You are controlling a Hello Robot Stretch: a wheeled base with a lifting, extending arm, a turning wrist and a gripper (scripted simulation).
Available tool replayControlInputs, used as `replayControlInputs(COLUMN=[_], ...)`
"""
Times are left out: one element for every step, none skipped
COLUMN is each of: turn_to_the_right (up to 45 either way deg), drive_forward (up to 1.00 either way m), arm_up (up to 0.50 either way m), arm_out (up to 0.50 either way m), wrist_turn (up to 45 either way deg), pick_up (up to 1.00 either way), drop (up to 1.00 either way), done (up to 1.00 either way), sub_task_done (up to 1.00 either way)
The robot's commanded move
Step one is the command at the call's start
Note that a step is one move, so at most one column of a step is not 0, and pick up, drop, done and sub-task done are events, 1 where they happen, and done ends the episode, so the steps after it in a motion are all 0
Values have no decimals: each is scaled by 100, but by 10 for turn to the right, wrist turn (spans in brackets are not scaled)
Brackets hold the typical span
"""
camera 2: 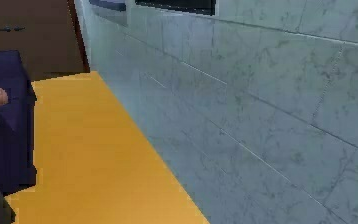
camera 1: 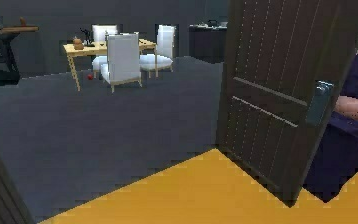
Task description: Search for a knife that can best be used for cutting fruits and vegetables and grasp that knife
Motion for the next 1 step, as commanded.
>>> replayControlInputs(turn_to_the_right=[0], drive_forward=[35], arm_up=[0], arm_out=[0], wrist_turn=[0], pick_up=[0], drop=[0], done=[0], sub_task_done=[0])
